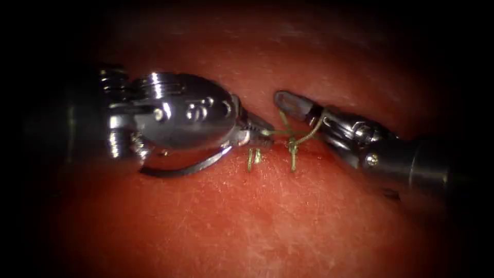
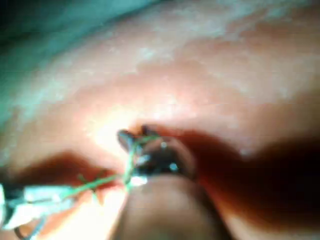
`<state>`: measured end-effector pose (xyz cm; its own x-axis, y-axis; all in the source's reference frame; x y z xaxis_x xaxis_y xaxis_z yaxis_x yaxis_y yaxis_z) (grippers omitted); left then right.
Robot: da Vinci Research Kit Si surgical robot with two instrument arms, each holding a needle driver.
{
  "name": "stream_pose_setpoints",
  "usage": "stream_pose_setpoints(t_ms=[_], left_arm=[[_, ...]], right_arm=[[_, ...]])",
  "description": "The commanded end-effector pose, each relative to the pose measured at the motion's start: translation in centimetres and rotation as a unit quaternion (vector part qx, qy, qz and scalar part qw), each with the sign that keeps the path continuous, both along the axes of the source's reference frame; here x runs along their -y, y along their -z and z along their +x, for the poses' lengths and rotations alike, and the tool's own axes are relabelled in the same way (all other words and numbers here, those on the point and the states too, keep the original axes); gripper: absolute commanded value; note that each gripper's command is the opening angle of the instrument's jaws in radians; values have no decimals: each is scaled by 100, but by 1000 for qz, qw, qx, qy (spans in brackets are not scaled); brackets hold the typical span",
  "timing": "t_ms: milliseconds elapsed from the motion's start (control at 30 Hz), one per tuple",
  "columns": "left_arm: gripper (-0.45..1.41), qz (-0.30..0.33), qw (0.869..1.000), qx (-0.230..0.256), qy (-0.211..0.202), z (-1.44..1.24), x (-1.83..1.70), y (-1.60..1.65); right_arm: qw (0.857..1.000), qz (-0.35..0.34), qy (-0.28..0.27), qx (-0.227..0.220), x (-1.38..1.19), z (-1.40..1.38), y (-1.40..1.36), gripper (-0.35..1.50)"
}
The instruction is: Wound Closure
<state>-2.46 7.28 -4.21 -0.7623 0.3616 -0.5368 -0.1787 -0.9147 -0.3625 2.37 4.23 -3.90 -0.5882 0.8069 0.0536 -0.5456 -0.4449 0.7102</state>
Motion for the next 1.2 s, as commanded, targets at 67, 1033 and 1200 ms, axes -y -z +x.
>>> stream_pose_setpoints(t_ms=[67, 1033, 1200], left_arm=[[-35, 0, 1000, 1, -1, -5, -1, -6], [-35, 16, 998, -45, 31, 31, -110, -90], [-35, 17, 998, -48, 35, 22, -135, -108]], right_arm=[[1000, 8, 9, 1, 2, 6, -6, -35], [992, -93, 72, 52, 33, -3, 95, -35], [991, -93, 75, 53, 41, -8, 94, -35]])
